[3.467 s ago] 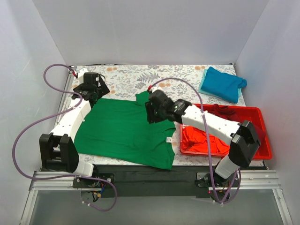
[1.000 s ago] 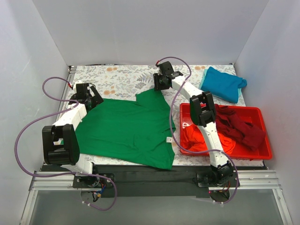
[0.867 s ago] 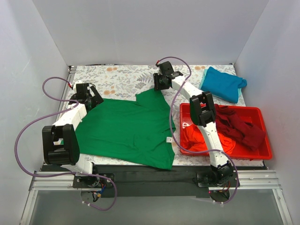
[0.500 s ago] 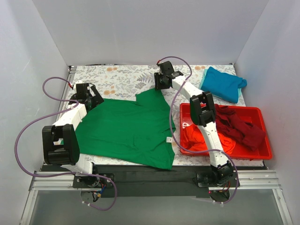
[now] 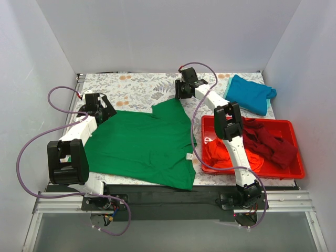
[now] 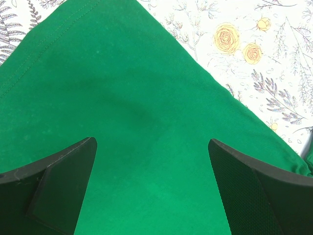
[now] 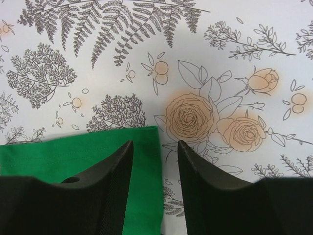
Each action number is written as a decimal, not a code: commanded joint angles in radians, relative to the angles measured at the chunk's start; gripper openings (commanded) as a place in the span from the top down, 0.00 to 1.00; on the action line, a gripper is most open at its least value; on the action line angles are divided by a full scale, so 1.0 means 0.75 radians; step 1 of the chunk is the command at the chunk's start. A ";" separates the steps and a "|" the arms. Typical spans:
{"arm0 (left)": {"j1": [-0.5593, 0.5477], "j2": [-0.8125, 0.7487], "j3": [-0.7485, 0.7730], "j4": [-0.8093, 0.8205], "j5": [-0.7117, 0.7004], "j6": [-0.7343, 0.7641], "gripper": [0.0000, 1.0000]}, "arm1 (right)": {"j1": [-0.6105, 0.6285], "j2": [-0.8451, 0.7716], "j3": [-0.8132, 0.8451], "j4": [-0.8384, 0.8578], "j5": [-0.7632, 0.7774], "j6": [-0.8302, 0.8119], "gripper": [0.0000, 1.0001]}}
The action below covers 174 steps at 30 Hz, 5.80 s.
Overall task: Fold and stack the t-shirts
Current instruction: Fold the tshirt
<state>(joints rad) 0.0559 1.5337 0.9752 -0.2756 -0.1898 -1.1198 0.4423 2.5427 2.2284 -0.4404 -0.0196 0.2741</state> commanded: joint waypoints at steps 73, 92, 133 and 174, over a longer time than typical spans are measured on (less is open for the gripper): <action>0.183 0.919 0.888 -0.048 -0.221 0.074 0.64 | 0.052 -0.337 -0.666 0.282 -0.180 0.097 0.99; 0.181 0.861 0.751 -0.033 -0.181 0.055 1.00 | 0.034 -0.369 -0.644 0.291 -0.166 0.117 0.99; 0.181 0.780 0.911 -0.050 -0.054 0.108 1.00 | -0.070 -0.684 -0.672 0.284 -0.295 0.082 0.99; 0.247 0.117 0.084 0.034 -0.279 0.059 1.00 | 0.304 -1.607 -1.799 0.346 -0.078 0.295 0.99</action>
<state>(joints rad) 0.2344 1.6810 1.0637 -0.2325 -0.3637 -1.0939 0.6521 1.3792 0.9028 -0.2047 -0.1081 0.4706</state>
